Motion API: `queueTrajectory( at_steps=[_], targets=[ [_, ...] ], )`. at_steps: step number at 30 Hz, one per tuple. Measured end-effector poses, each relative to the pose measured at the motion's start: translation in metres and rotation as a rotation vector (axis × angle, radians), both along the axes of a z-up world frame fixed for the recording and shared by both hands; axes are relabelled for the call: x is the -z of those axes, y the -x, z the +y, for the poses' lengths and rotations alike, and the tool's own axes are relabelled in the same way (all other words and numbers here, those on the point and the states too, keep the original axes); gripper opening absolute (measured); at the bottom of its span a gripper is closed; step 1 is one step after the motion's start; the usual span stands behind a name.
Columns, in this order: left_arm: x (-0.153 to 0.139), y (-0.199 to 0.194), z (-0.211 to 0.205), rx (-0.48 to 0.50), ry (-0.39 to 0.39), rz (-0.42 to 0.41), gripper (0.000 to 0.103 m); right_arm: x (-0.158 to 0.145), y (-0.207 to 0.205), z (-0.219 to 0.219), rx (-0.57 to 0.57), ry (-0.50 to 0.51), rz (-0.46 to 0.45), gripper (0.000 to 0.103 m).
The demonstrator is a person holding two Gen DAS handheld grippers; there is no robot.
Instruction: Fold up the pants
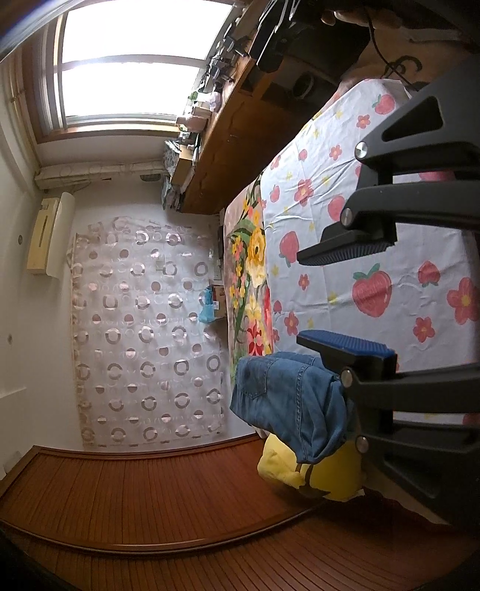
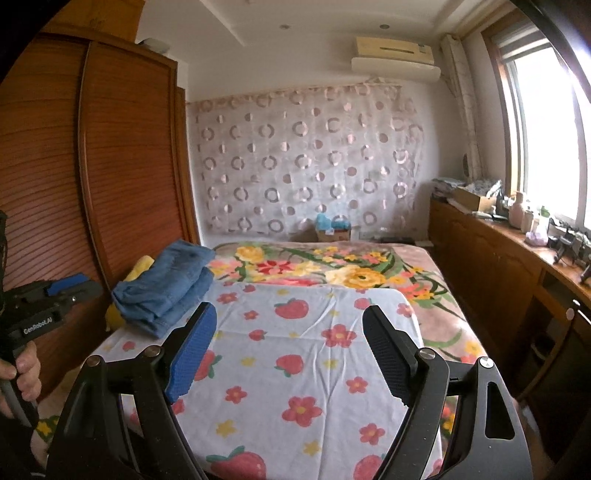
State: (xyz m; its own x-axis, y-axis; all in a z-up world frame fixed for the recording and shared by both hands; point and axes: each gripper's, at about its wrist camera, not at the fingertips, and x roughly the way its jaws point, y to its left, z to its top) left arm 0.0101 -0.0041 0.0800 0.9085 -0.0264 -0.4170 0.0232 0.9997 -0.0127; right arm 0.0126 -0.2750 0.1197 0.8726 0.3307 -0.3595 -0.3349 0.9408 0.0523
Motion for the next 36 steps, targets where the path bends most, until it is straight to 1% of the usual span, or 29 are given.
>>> queueTrajectory(
  at_steps=[36],
  targets=[
    [-0.0007,0.0011,0.0063,-0.015,0.002,0.003,0.037,0.0002,0.0008,0.0016,-0.002,0.002,0.005,0.083]
  ],
)
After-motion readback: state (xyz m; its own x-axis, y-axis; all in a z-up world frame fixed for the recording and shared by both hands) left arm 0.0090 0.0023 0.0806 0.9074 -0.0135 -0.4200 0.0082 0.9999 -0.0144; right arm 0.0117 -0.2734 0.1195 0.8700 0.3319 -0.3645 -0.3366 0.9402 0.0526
